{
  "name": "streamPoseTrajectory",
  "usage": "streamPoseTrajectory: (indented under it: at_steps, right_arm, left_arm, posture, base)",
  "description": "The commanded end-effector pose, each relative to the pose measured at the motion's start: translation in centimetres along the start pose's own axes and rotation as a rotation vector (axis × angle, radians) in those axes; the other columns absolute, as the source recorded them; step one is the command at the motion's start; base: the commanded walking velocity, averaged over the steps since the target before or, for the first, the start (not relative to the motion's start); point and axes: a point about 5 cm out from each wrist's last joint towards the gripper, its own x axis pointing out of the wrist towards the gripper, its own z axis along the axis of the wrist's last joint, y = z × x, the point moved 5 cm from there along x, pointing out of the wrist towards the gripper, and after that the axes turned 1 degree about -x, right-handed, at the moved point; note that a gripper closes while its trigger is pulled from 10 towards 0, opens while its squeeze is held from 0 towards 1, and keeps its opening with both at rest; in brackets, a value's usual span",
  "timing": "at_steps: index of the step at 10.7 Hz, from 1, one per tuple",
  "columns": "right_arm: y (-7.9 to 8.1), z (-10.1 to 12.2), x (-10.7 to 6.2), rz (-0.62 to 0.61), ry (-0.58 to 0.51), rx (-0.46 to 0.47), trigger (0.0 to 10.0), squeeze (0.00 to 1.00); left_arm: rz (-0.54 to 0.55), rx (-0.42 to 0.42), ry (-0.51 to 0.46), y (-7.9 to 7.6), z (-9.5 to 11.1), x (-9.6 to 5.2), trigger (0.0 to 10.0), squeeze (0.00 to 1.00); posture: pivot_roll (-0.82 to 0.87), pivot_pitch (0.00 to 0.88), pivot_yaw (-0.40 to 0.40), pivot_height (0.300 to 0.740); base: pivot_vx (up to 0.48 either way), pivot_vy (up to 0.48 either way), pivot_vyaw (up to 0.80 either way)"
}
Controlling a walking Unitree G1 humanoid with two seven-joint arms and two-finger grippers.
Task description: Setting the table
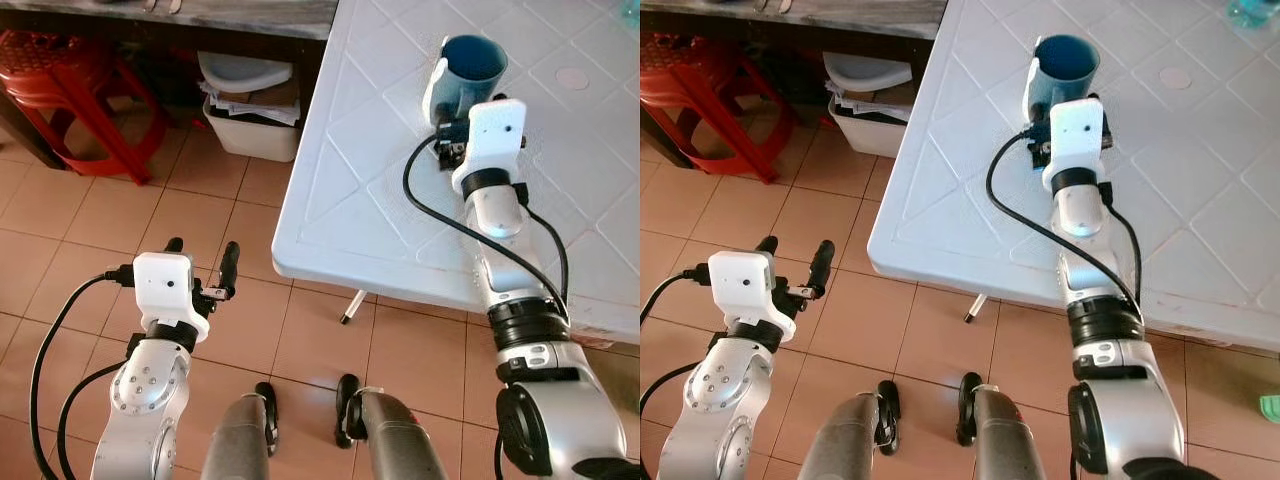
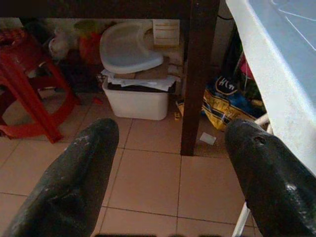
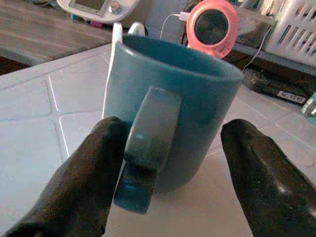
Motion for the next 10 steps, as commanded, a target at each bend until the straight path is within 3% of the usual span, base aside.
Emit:
streamPoseTrajectory:
  at_steps: [1, 10]
  right_arm:
    - [-0.4, 0.2, 0.2, -0.024, -0.011, 0.002, 0.0, 0.00]
    - [-0.4, -0.9, 0.0, -0.037, 0.032, 0.047, 0.0, 0.00]
  left_arm:
    - [0.009, 0.011, 0.014, 0.4, -0.3, -0.2, 10.0, 0.00]
    - [0.008, 0.010, 0.020, 0.3, -0.4, -0.1, 10.0, 0.00]
  posture:
    - [0.09, 0.307, 0.018, 0.740]
    - [0.09, 0.310, 0.018, 0.740]
  base:
    - [0.000, 0.000, 0.00]
    - [0.000, 0.000, 0.00]
